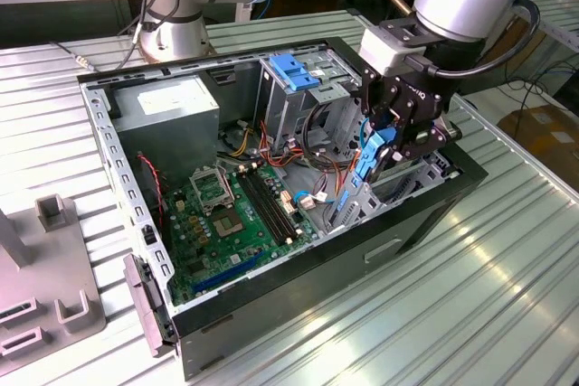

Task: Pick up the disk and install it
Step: 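Insert the disk into the insertion slot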

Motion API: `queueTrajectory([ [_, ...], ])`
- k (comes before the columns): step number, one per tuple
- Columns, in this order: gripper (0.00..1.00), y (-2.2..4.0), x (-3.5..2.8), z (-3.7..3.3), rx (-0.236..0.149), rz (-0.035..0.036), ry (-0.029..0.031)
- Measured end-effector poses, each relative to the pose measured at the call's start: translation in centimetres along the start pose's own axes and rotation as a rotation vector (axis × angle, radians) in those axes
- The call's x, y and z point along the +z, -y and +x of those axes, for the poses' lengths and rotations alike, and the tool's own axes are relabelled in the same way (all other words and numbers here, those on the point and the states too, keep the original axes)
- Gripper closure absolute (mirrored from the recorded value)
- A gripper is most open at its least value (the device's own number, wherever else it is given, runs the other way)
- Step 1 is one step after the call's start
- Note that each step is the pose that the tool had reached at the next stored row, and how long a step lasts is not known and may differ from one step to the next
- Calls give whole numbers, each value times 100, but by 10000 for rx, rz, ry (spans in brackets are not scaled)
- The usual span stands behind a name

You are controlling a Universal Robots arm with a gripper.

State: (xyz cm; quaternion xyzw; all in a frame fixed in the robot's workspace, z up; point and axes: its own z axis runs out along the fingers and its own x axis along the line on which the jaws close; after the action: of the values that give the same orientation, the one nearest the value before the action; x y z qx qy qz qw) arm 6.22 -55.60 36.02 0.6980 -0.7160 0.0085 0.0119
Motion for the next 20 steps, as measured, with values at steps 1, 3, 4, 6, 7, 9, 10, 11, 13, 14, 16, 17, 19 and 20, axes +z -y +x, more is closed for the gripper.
queueTrajectory([
  [1,63,0,2,0,0,0,1],
  [3,63,0,24,-1,0,0,2],
  [4,63,0,33,-1,0,0,0],
  [6,63,0,50,-2,0,0,0],
  [7,63,0,56,-2,0,0,0],
  [9,63,0,60,-2,0,0,-2],
  [10,63,0,62,-2,0,0,-2],
  [11,63,0,63,-2,0,0,-1],
  [13,62,1,67,-2,0,1,3],
  [14,56,1,66,-2,0,1,1],
  [16,49,1,66,-2,0,0,2],
  [17,49,0,66,-2,0,0,1],
  [19,49,1,66,-2,0,0,0],
  [20,49,1,66,-2,0,0,0],
])
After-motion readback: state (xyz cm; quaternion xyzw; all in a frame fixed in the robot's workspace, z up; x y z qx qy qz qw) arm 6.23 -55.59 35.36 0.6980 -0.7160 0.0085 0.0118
